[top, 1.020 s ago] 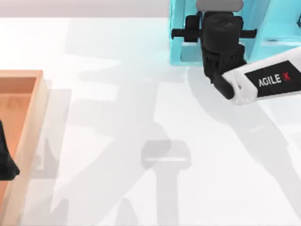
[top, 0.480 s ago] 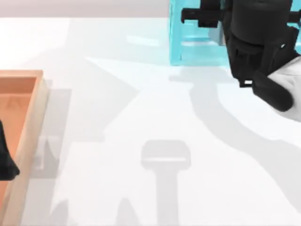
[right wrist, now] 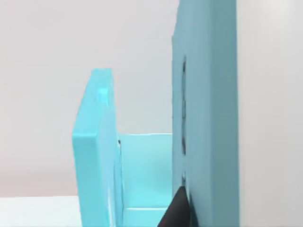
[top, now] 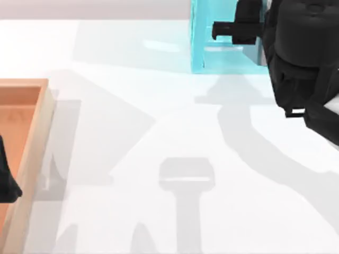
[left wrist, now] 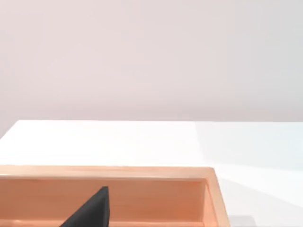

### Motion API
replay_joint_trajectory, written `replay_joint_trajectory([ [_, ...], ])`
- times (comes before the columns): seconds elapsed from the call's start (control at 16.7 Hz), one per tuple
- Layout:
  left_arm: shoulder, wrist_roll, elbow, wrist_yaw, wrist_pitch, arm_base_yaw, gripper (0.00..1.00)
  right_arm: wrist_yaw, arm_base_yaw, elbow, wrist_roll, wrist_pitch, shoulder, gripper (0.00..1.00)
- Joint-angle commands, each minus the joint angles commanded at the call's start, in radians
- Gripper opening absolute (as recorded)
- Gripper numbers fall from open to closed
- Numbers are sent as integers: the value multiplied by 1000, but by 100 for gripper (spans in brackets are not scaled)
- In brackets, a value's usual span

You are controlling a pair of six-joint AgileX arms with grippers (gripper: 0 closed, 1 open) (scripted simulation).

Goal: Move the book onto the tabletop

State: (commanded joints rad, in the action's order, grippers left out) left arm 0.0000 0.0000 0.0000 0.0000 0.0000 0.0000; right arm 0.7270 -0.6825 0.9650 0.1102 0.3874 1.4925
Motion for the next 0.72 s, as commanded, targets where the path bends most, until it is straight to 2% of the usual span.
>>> replay_joint_trajectory([
  [0.18,0,0,0,0,0,0,100,9,-8,6,-7,-10,17,0],
  [0.3,0,0,0,0,0,0,100,54,-64,23,-38,-59,55,0],
  [0.72,0,0,0,0,0,0,100,327,-494,105,-248,-419,288,0],
])
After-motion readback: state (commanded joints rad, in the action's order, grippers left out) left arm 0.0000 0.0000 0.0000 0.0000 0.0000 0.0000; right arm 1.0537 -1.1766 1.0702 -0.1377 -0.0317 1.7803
